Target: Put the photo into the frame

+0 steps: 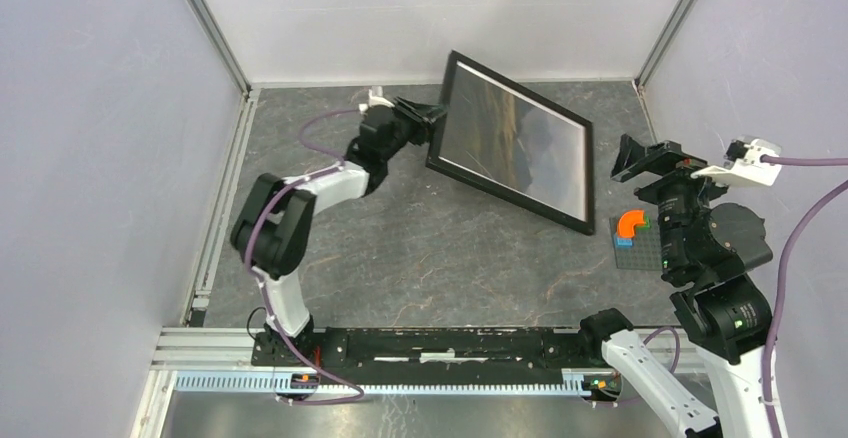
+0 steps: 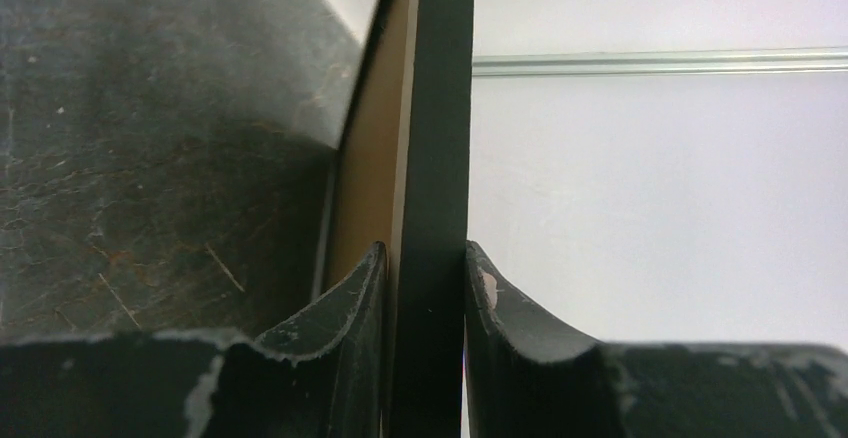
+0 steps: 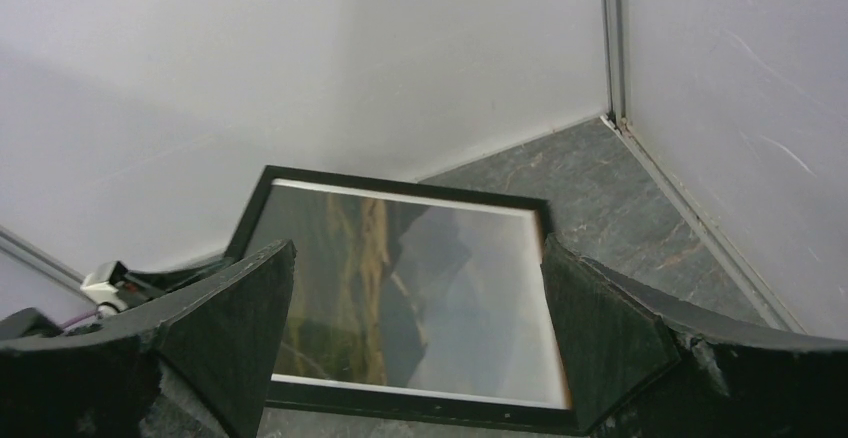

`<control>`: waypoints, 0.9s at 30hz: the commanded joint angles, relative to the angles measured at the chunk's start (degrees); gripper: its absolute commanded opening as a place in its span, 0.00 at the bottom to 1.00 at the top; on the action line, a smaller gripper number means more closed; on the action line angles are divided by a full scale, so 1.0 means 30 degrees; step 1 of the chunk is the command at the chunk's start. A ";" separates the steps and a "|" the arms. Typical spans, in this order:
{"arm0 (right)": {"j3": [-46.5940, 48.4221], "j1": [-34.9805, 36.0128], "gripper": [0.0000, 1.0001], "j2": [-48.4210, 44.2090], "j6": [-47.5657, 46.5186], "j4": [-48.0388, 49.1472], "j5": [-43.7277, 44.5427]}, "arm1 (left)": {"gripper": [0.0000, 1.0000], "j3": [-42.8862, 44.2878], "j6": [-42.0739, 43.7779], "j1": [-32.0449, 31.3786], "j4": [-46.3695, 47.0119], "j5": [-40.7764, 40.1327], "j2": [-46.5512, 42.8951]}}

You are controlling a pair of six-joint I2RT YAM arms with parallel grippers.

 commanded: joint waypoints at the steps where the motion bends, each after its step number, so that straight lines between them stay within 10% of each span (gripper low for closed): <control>1: -0.0100 -0.0012 0.98 -0.0103 0.0169 -0.0532 -0.0421 | 0.02 0.0881 -0.0964 -0.1227 0.4142 -0.2795 0.2484; 16: -0.0481 -0.0012 0.98 -0.0485 -0.0039 -0.1094 -0.0075 | 0.04 0.4499 0.1032 -0.2775 0.4947 -0.4378 0.8275; 24: -0.0667 -0.0031 0.98 -0.0596 0.0122 -0.1451 -0.0109 | 0.17 0.7250 0.2428 -0.2408 0.4411 -0.2809 1.0773; 27: -0.0697 -0.0020 0.98 -0.0691 0.0159 -0.1541 -0.0127 | 0.37 0.7190 0.3258 -0.2111 0.3473 -0.2403 1.0537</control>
